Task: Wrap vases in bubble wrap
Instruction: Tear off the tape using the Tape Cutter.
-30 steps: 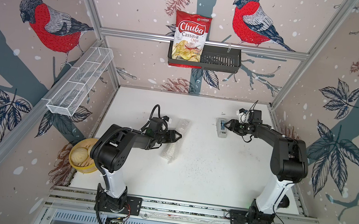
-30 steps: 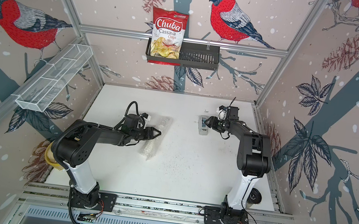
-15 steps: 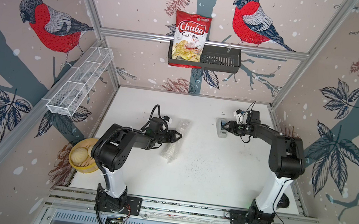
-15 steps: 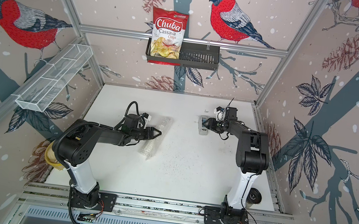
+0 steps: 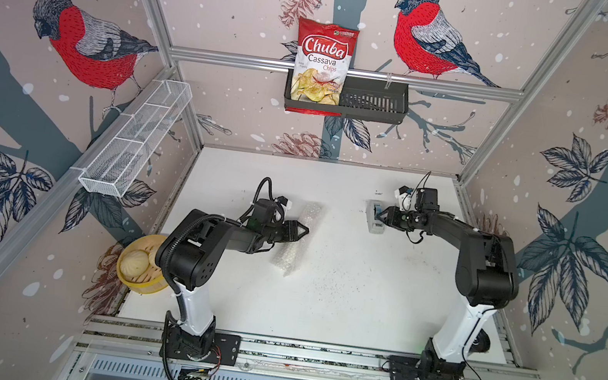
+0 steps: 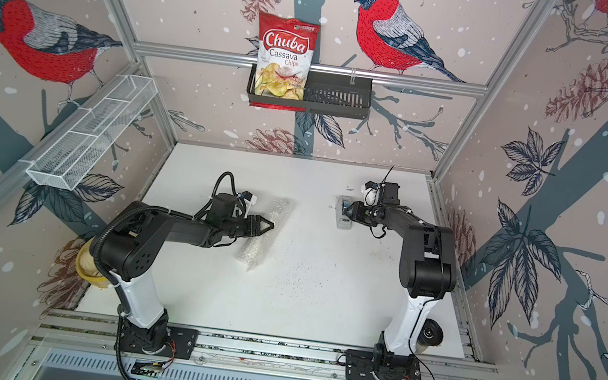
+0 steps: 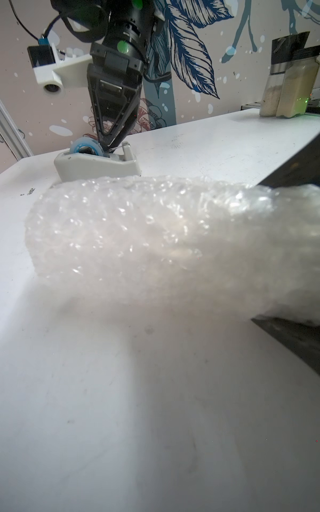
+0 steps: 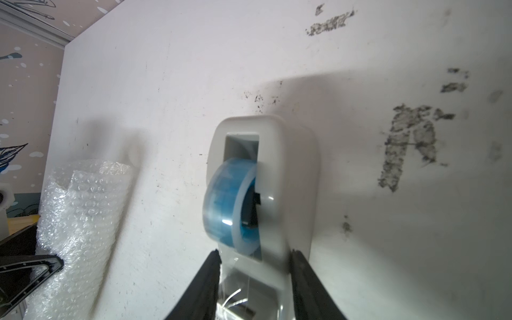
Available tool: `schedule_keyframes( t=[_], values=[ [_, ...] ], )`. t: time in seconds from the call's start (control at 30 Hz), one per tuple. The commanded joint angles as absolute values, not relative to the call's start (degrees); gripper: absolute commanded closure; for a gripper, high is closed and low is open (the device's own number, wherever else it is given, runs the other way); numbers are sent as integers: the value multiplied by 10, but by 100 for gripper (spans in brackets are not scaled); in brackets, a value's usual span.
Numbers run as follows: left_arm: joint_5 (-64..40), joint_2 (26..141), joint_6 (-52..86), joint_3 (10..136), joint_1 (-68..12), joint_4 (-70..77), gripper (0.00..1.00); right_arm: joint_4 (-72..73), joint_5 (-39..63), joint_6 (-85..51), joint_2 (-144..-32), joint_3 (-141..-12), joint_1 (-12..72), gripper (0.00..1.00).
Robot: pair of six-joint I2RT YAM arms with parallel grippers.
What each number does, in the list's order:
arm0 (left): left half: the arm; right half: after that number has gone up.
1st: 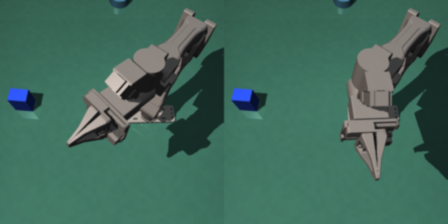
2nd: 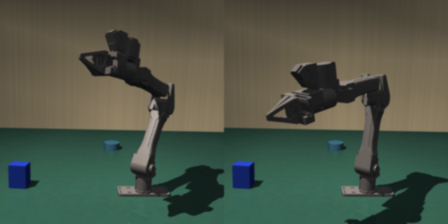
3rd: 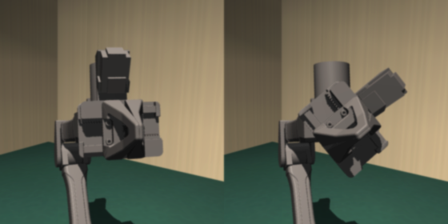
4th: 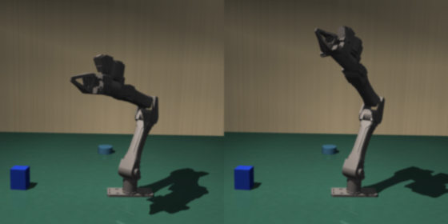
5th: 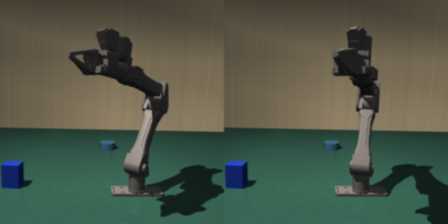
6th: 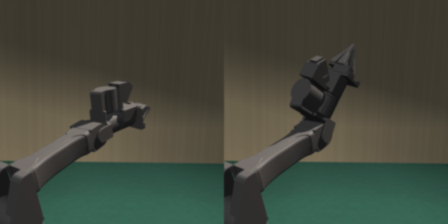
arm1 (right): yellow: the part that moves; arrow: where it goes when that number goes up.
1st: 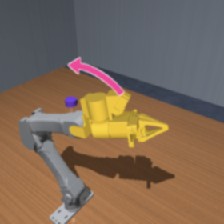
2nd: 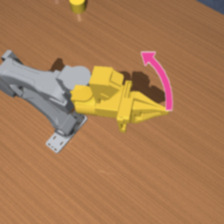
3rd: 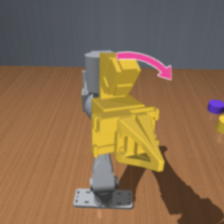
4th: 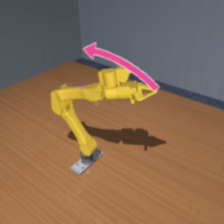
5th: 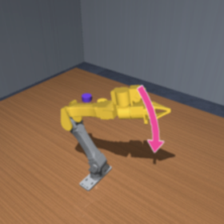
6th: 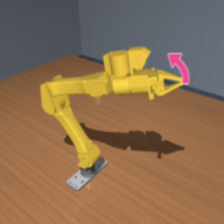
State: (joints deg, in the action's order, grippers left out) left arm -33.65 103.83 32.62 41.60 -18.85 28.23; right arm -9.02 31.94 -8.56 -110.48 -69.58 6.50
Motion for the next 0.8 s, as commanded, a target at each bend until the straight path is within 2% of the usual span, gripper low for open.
schedule_keyframes(
  t=[0.0, 0.77],
  values=[
    [-306, 1048, 316, 414, -187, 215, 70, -74, 320, -82, -1092, -696, 72, 56],
    [-314, 1057, 317, 421, -188, 214, 71, -125, 341, -66, -1113, -707, 76, 54]
  ],
)
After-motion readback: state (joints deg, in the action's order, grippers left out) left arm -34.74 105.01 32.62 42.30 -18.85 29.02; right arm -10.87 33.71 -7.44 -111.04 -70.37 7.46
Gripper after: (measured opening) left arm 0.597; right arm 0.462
